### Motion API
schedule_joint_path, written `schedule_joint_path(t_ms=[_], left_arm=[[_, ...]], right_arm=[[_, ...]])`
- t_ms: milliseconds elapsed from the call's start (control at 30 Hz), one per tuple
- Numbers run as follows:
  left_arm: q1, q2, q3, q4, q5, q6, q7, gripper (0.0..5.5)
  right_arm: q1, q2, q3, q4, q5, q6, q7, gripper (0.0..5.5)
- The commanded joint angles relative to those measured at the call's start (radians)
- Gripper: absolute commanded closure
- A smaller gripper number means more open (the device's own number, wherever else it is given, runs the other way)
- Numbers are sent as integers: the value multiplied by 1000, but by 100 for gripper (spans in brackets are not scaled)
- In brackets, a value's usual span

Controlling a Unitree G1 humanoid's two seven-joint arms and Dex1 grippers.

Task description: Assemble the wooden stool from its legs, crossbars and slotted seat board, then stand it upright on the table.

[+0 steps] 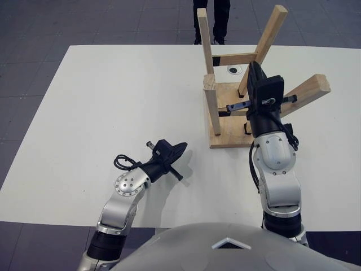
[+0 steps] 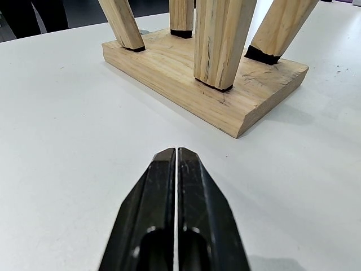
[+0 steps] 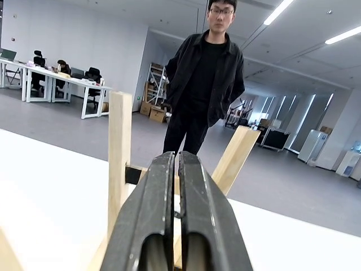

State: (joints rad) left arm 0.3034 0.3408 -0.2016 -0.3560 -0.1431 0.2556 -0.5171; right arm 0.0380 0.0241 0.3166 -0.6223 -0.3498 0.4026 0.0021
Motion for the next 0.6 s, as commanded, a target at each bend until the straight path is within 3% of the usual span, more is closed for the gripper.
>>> schedule_joint_path(t_ms=[33, 267, 600], left_arm=[[1, 6, -1, -3, 0, 5, 2, 540], [1, 4, -3, 1, 1, 2, 2, 540], [9, 2, -2, -5, -1, 1, 5, 540]], right_arm=[[100, 5, 54, -47, 8, -2, -4, 537], [139, -4, 51, -44, -7, -20, -16, 537], [46, 13, 90, -124, -87, -25, -28, 537]])
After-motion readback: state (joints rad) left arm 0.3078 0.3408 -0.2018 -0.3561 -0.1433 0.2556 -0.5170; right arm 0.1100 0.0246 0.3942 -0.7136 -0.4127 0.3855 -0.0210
